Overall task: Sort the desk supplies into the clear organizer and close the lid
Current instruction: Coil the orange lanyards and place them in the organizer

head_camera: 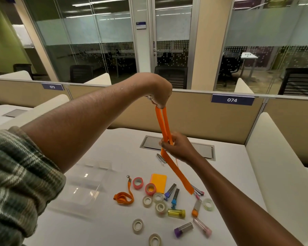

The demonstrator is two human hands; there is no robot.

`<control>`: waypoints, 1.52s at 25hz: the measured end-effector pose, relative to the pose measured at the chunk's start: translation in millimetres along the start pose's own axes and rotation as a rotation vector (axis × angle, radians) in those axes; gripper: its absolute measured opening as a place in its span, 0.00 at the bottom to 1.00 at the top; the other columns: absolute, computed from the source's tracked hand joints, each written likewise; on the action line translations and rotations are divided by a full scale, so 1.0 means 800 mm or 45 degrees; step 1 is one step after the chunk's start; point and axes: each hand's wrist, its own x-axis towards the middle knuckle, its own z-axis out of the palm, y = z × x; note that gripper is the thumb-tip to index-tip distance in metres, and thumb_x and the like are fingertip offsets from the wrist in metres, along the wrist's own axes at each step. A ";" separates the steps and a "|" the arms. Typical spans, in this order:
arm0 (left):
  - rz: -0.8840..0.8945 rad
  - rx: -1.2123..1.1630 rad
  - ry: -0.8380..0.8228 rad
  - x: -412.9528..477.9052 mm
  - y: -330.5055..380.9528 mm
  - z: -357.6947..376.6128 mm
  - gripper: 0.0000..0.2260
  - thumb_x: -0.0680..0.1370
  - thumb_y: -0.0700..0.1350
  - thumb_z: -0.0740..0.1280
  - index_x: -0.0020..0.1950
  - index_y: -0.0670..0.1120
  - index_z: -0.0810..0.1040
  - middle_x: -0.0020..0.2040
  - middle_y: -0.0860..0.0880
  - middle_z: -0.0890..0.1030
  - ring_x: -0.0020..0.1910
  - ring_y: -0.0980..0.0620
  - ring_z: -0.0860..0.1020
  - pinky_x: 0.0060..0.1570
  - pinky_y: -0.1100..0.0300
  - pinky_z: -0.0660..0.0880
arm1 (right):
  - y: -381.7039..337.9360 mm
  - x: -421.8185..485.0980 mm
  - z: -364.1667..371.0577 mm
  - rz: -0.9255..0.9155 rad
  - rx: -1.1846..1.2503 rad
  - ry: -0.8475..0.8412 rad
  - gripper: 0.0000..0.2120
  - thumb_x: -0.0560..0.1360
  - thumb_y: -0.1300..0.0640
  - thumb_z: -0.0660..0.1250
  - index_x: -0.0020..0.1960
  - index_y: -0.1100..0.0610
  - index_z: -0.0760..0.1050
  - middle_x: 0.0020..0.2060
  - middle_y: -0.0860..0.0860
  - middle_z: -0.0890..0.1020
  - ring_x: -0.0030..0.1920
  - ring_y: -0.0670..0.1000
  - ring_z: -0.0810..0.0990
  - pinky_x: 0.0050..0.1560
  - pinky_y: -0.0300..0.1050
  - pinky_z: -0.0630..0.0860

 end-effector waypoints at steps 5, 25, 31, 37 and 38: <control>-0.047 0.015 -0.011 -0.001 -0.008 -0.001 0.08 0.76 0.43 0.69 0.53 0.40 0.80 0.47 0.44 0.82 0.47 0.46 0.82 0.40 0.60 0.75 | 0.067 -0.017 0.034 0.112 -0.209 -0.044 0.09 0.77 0.50 0.68 0.49 0.56 0.78 0.52 0.52 0.79 0.50 0.50 0.78 0.50 0.44 0.75; 0.073 -0.363 -0.177 -0.004 -0.002 0.013 0.08 0.77 0.51 0.70 0.46 0.48 0.80 0.39 0.48 0.80 0.35 0.52 0.74 0.34 0.60 0.71 | -0.034 0.021 0.033 -0.076 0.283 0.081 0.25 0.75 0.43 0.70 0.68 0.50 0.70 0.65 0.48 0.79 0.63 0.44 0.76 0.62 0.48 0.74; 0.048 -0.716 0.099 -0.044 -0.081 0.043 0.01 0.78 0.45 0.69 0.49 0.49 0.80 0.42 0.47 0.82 0.37 0.52 0.77 0.37 0.59 0.73 | -0.016 0.027 0.036 0.132 0.644 0.007 0.12 0.82 0.52 0.61 0.50 0.58 0.81 0.38 0.52 0.82 0.40 0.47 0.83 0.46 0.39 0.76; 0.002 -1.472 -0.009 -0.074 -0.151 0.229 0.04 0.78 0.37 0.68 0.52 0.39 0.80 0.42 0.40 0.84 0.40 0.45 0.81 0.47 0.45 0.77 | -0.038 0.056 0.041 0.172 0.803 0.118 0.14 0.83 0.54 0.56 0.52 0.57 0.79 0.47 0.55 0.86 0.53 0.55 0.84 0.60 0.54 0.78; 0.003 -1.547 -0.033 -0.073 -0.147 0.260 0.04 0.78 0.37 0.68 0.52 0.39 0.80 0.43 0.41 0.85 0.42 0.45 0.83 0.51 0.44 0.77 | -0.049 0.062 0.045 0.173 0.852 0.140 0.14 0.82 0.54 0.56 0.53 0.58 0.80 0.49 0.56 0.86 0.54 0.55 0.84 0.61 0.54 0.78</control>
